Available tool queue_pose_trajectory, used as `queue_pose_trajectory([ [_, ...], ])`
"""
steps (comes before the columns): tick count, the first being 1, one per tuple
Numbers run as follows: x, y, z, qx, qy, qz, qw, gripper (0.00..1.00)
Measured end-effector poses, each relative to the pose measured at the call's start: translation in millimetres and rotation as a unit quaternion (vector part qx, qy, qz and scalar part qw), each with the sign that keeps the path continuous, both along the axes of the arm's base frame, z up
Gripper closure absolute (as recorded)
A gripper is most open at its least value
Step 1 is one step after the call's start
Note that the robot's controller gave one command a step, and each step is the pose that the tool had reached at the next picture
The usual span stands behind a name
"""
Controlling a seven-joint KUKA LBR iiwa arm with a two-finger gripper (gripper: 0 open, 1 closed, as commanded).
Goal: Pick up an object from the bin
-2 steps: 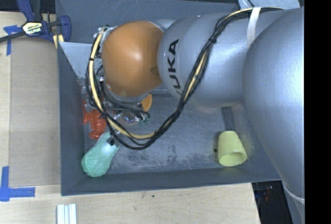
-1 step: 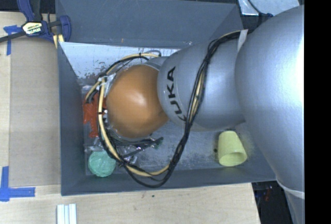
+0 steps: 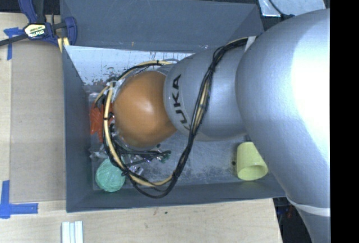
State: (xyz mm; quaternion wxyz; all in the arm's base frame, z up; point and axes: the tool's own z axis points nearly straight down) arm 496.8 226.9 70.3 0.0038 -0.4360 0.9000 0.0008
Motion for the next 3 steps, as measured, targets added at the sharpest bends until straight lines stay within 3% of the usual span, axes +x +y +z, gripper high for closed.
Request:
queue_pose_trajectory([
  [1,-0.7,14,2,0.001,-0.0056,0.184,0.9829,1.00],
  [2,-0.7,14,2,0.001,-0.0054,0.184,0.9829,1.00],
  [3,-4.6,13,23,-0.001,0.0017,0.184,0.9830,1.00],
])
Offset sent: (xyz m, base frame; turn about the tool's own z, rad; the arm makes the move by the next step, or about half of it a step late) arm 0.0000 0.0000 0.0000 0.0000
